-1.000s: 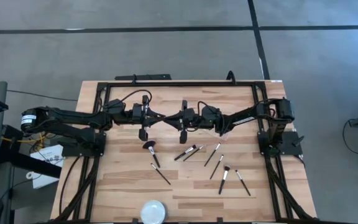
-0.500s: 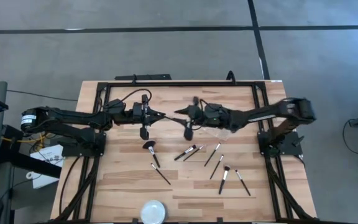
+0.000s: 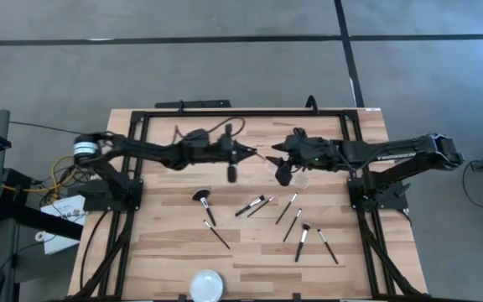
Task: Pick & Place Makeup Brushes
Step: Put the black eyeshadow brush into the makeup organizer, then put the black highlighter brush into the makeup organizer
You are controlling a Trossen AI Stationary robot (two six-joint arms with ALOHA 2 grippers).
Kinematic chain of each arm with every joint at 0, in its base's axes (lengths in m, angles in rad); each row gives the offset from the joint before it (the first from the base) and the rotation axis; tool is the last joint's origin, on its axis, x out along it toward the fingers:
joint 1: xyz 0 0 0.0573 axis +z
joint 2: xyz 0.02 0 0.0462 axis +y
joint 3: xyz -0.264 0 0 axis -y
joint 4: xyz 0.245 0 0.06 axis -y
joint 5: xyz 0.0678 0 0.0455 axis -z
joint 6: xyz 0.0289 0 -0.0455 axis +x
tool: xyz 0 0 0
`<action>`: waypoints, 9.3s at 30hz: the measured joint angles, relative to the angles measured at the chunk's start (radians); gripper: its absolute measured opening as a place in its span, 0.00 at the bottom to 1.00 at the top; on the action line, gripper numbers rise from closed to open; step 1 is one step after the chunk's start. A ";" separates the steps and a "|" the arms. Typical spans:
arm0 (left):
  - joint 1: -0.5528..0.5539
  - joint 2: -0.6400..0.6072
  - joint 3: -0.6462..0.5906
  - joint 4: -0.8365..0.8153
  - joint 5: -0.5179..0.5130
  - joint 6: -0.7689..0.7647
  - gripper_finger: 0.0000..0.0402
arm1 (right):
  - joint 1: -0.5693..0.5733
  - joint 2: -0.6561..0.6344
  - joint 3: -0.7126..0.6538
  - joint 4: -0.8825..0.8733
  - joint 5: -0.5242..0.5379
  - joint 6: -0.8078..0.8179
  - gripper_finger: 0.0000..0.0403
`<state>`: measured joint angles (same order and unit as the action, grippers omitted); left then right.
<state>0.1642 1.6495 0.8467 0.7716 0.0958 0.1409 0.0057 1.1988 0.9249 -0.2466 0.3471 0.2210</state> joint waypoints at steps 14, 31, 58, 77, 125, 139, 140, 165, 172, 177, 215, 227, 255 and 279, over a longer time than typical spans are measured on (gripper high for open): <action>0.000 0.267 0.140 0.022 -0.096 0.034 0.05 | -0.001 0.033 0.000 -0.008 -0.004 -0.019 0.40; -0.009 0.232 0.139 -0.105 -0.095 -0.011 0.31 | -0.001 0.033 0.000 -0.008 -0.004 -0.011 0.35; -0.080 -0.482 -0.204 -1.171 0.080 0.168 0.32 | 0.001 0.033 0.000 0.000 -0.005 -0.008 0.32; -0.277 -0.340 -0.458 -0.703 -0.040 0.196 0.47 | 0.001 0.056 0.000 0.095 -0.005 0.077 0.31; -0.014 -0.241 -0.465 -0.516 -0.114 0.136 0.02 | -0.081 0.992 0.473 0.284 -0.375 -0.230 0.31; -0.018 -0.303 -0.465 -0.518 -0.171 0.074 0.02 | -0.093 1.125 0.511 0.316 -0.375 -0.241 0.20; -0.018 -0.314 -0.465 -0.520 -0.171 0.065 0.02 | -0.094 1.133 0.512 0.322 -0.374 -0.241 0.16; -0.029 -0.400 -0.598 -0.537 -0.121 -0.058 0.23 | -0.106 1.086 0.494 0.417 -0.401 -0.272 0.08; -0.030 -0.399 -0.599 -0.447 -0.176 0.007 0.39 | -0.107 1.086 0.496 0.455 -0.399 -0.248 0.08; -0.047 -0.400 -0.599 -0.330 -0.177 0.004 0.42 | -0.107 1.065 0.497 0.456 -0.290 -0.231 0.08; -0.090 -0.574 -0.598 -0.219 -0.208 -0.093 0.32 | 0.198 0.087 -0.289 0.484 0.489 0.091 0.08; -0.076 -0.554 -0.547 0.060 -0.112 -0.150 0.27 | 0.082 0.134 -0.644 1.537 0.051 -0.127 0.08; 0.012 -0.135 -0.107 0.141 0.197 -0.122 0.43 | -0.002 0.382 -0.377 1.562 -0.250 -0.150 0.08; 0.005 -0.135 -0.106 0.179 0.269 -0.120 0.21 | -0.034 0.444 -0.326 1.560 -0.299 -0.143 0.10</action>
<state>0.1692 1.5142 0.7410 0.9509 0.3645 0.0212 -0.0284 1.6432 0.5991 1.3133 0.0482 0.0777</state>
